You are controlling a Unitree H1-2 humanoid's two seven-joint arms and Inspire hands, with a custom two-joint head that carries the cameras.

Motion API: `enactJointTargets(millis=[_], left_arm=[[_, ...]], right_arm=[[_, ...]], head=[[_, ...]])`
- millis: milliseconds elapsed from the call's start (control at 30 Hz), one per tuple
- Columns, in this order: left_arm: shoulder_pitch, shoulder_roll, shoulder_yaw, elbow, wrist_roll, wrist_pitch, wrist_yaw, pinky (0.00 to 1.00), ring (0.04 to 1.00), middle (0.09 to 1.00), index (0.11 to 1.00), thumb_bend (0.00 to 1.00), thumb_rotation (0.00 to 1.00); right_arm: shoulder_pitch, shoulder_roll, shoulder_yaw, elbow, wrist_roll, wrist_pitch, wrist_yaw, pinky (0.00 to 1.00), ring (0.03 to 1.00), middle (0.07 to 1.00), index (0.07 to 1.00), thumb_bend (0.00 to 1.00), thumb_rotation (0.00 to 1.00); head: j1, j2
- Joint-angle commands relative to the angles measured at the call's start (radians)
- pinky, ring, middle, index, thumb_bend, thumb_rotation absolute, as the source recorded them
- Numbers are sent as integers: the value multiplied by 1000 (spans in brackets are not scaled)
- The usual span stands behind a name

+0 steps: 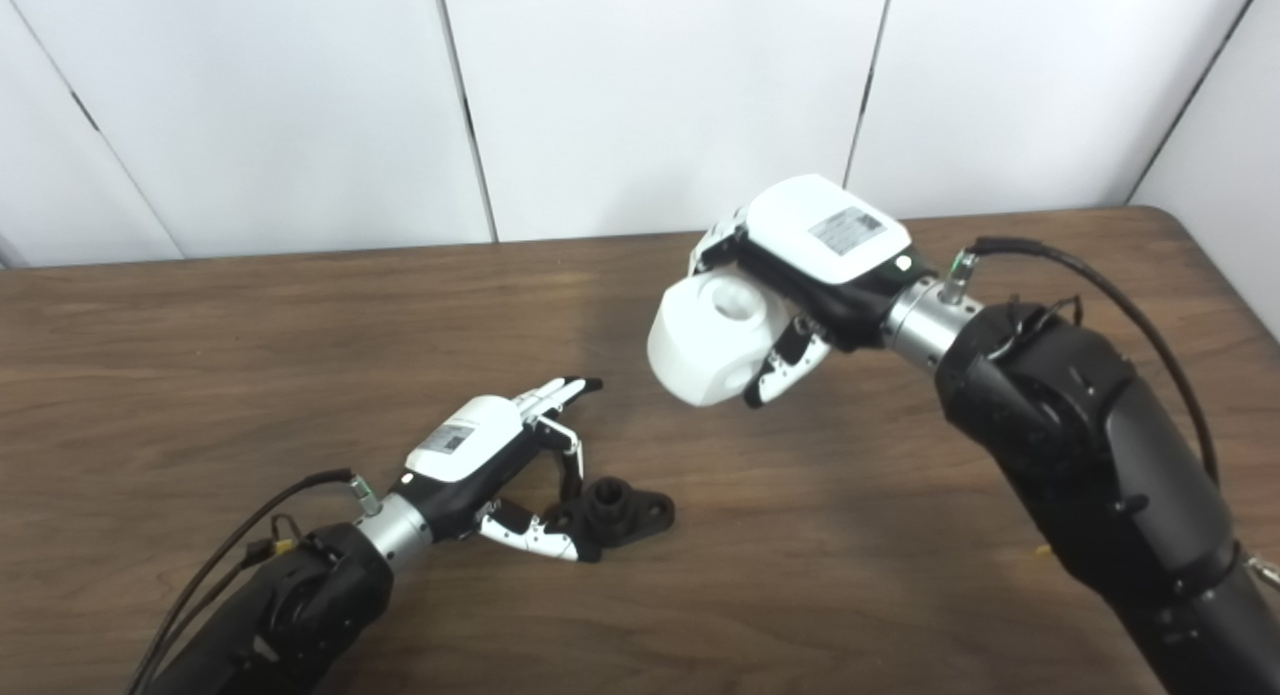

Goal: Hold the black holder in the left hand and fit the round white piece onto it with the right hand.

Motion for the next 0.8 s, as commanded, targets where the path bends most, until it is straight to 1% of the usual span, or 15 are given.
enactJointTargets(millis=[0, 167, 300, 400, 600, 767], left_arm=[[29, -2, -50, 45, 57, 33, -78, 938, 1000, 988, 488, 524, 67], [30, -7, -50, 51, 53, 29, -73, 940, 1000, 987, 488, 524, 67], [30, -11, -49, 52, 51, 31, -72, 946, 1000, 989, 488, 524, 67], [30, -13, -48, 48, 47, 37, -78, 950, 1000, 988, 488, 524, 67], [29, -15, -50, 45, 49, 39, -78, 947, 1000, 986, 488, 524, 67], [30, -17, -52, 48, 56, 35, -67, 936, 1000, 982, 488, 523, 68]], right_arm=[[-18, 11, 1, -51, 5, -25, -1, 733, 776, 705, 479, 526, 139], [-11, 42, 30, -48, 4, -48, 7, 747, 778, 703, 480, 525, 139], [-15, 63, 58, -44, -23, -54, 28, 754, 780, 709, 480, 524, 142], [-18, 75, 70, -43, -37, -60, 42, 741, 783, 714, 481, 524, 143], [-18, 91, 81, -39, -29, -78, 56, 722, 780, 707, 480, 525, 141], [-20, 90, 92, -43, -24, -93, 89, 730, 785, 714, 480, 525, 140]], head=[[1, 2], [3, 5], [9, 8], [17, 15], [24, 20], [25, 22]])
